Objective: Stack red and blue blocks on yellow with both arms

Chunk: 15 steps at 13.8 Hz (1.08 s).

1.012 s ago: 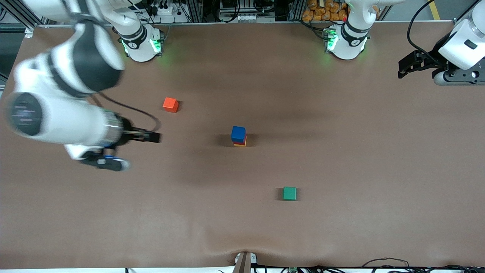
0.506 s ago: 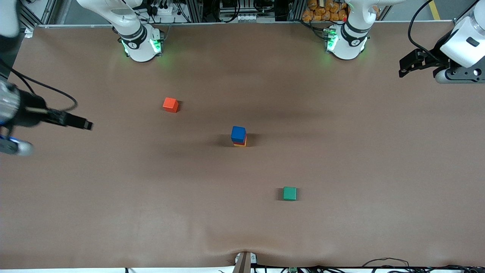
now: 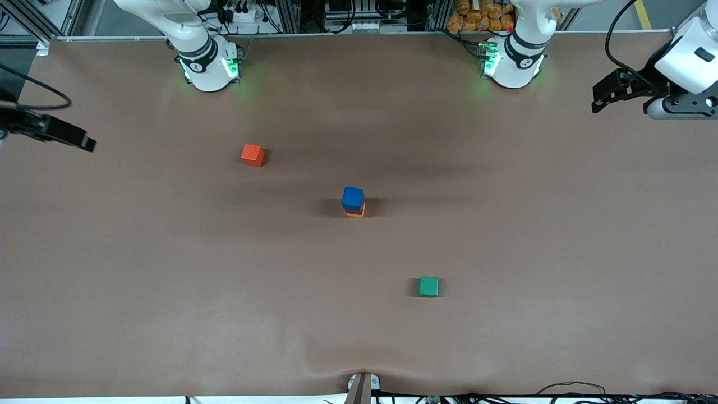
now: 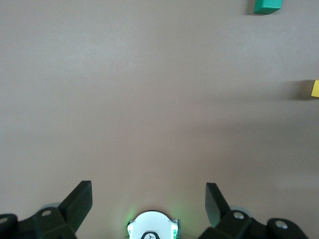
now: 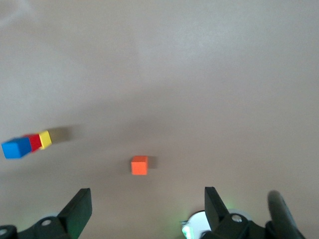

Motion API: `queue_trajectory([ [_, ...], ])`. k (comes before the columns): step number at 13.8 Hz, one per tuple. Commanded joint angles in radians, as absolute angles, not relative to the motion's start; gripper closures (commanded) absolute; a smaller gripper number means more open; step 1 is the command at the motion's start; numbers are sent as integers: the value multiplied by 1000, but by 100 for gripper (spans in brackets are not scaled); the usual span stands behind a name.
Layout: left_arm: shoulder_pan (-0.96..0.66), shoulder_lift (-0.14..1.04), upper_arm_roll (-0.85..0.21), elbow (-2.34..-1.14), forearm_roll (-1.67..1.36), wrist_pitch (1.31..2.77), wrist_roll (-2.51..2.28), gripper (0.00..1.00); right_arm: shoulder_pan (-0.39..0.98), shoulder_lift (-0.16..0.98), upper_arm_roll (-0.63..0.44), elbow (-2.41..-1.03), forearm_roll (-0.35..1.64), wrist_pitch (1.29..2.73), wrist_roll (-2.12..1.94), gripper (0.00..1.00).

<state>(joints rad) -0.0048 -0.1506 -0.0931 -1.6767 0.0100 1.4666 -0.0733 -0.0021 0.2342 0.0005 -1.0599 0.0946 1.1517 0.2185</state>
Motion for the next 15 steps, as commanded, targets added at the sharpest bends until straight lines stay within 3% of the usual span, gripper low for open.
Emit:
queue_trajectory([
  [1,-3,-158,-91,-1669,2,1466,-74,0,-64,193,20,-1136,86,1163,104,0],
  [8,-3,-104,-86,-1608,14,1463,-69,0,-31,72,26,-1325,49,1244,100,0],
  [13,-3,-103,-87,-1605,14,1463,-57,0,-23,-113,28,-1605,49,1394,86,0],
  [15,-3,-103,-87,-1605,14,1463,-57,0,-25,-130,26,-1631,45,1405,42,0],
])
